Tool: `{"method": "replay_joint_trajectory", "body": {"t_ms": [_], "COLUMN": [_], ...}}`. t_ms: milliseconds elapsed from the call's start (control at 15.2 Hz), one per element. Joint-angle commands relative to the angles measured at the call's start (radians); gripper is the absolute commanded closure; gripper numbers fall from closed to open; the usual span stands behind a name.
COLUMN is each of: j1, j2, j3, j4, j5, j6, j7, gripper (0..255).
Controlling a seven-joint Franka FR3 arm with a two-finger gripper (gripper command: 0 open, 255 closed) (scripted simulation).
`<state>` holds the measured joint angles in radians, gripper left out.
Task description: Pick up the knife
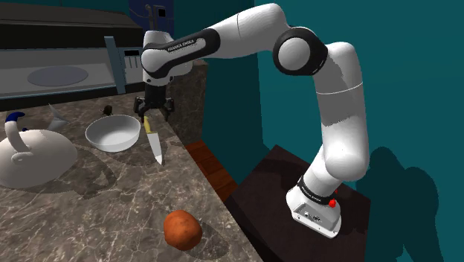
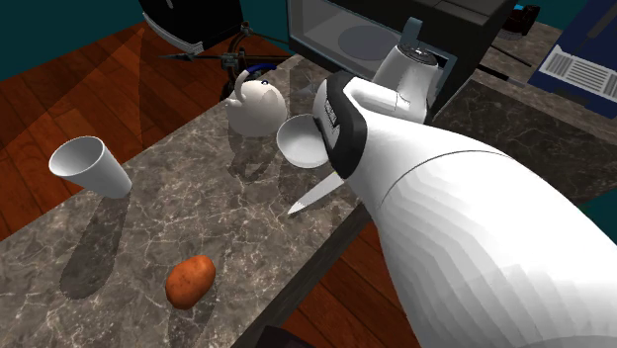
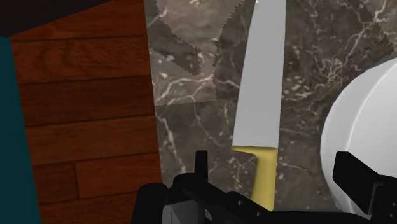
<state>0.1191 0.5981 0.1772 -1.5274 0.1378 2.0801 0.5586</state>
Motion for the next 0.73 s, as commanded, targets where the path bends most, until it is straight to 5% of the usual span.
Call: {"method": "replay_joint_trajectory", "body": {"t_ms": [0, 660], "j1": [0.011, 0.017], "j2": [0.086, 0.147], "j3": [-0.005, -0.011], "j4": [0.097, 0.090], "j5": [-0.003, -0.003], "j6": [-0.017, 0.049], "j7": [0.022, 0.011], "gripper": [0, 0]}}
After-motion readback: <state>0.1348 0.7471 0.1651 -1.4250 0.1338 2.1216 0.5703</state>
